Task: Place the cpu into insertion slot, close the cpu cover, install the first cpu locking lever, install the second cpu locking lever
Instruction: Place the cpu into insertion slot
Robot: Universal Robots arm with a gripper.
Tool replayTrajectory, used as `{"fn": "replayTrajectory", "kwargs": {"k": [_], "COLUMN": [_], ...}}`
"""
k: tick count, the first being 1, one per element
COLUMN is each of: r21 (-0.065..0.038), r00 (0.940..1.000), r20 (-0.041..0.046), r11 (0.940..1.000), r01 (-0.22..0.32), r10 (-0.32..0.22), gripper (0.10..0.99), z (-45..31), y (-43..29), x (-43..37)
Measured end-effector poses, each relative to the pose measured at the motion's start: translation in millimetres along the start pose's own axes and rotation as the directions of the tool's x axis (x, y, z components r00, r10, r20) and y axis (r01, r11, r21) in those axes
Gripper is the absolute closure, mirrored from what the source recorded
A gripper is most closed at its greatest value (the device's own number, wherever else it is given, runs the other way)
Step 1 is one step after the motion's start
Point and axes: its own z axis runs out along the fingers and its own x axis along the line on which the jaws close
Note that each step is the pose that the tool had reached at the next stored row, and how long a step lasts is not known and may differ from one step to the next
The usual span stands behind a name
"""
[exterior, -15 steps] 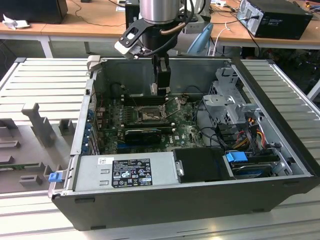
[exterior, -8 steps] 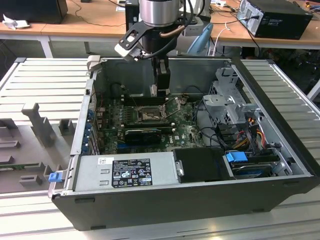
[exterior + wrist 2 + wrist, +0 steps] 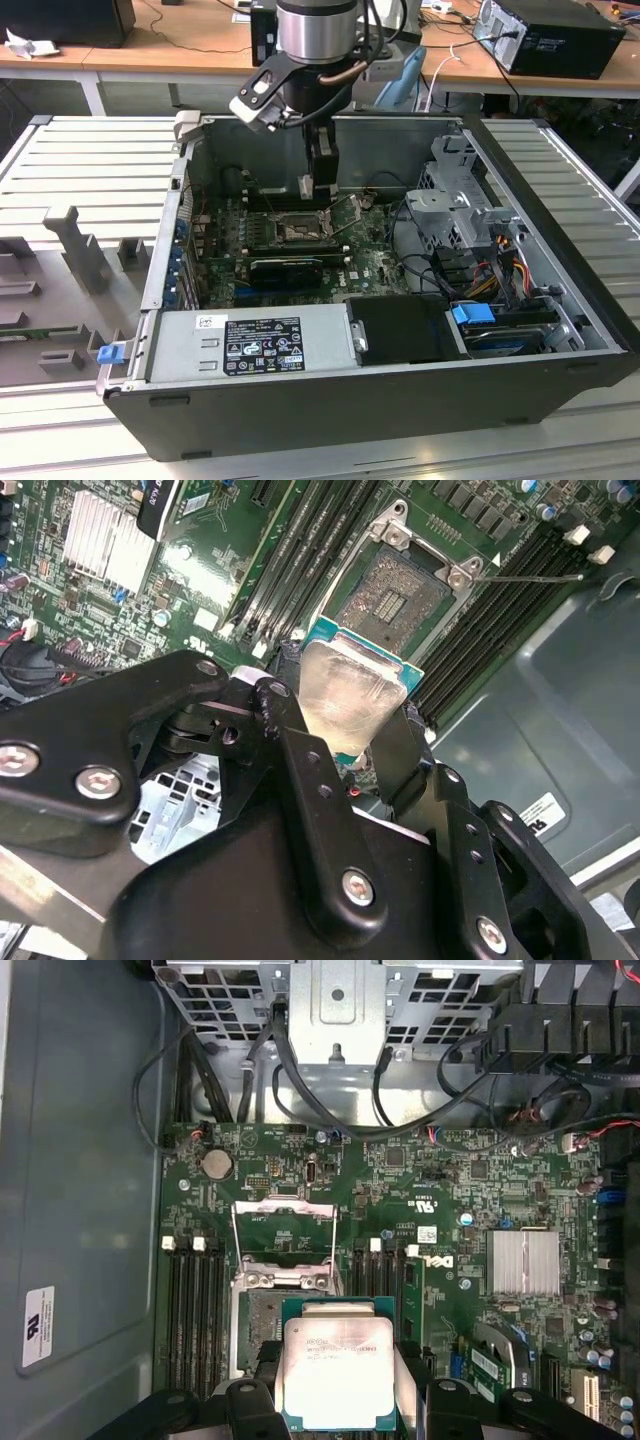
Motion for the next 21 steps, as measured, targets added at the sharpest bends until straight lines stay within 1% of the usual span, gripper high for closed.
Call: {"fn": "replayTrajectory", "kwargs": {"k": [16,17,20,21], "r21": [0.0,0.0,0.001,0.001], "r00": [1.0,1.0,0.9999,0.9999], "r20": [-0.0011,-0.0032,-0.0141,-0.0156], "r11": [1.0,1.0,1.0,1.0], "r01": [0.0,0.0,-0.001,-0.001], "r10": [0.0,0.0,0.001,0.001], "gripper": [0.557,0.557,0.557,0.557], "z": [4.3,5.0,6.9,7.5], "y": [-0.4,-0.6,-1.6,-1.9], "x": [0.0,-0.1,-0.1,-0.1]}}
